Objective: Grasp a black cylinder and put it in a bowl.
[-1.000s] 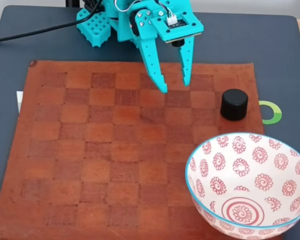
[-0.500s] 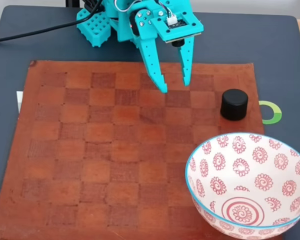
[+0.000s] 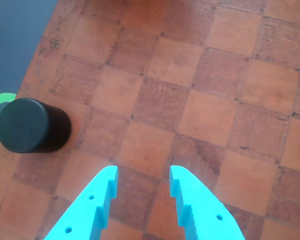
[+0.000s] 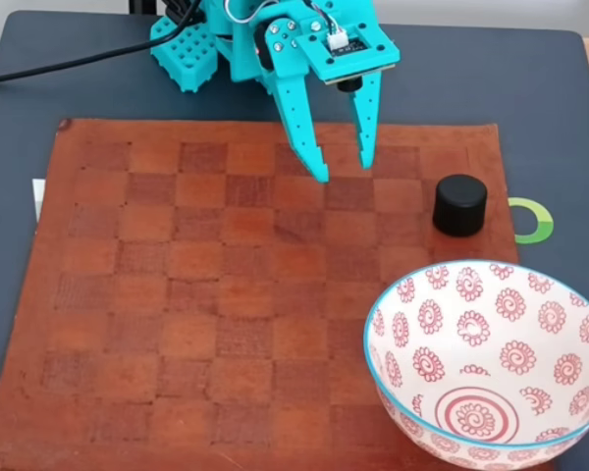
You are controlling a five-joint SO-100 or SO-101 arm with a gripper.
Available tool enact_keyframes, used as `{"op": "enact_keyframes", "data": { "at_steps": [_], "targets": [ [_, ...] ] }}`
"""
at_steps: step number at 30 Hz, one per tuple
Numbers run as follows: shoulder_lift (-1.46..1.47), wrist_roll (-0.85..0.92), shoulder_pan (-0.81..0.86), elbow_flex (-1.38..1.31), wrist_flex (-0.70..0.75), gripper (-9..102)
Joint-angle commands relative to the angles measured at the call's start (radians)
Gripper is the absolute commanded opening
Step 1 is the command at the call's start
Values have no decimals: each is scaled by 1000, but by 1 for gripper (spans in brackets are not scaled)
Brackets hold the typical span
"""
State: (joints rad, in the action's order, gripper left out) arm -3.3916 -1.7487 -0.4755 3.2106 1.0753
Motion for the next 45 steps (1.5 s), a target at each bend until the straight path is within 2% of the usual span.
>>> {"op": "enact_keyframes", "data": {
  "at_steps": [1,41,45],
  "targets": [
    [-41,5,6,-21,0,12],
    [-52,5,-8,-43,0,11],
    [-52,-11,-35,-101,64,11]
  ]
}}
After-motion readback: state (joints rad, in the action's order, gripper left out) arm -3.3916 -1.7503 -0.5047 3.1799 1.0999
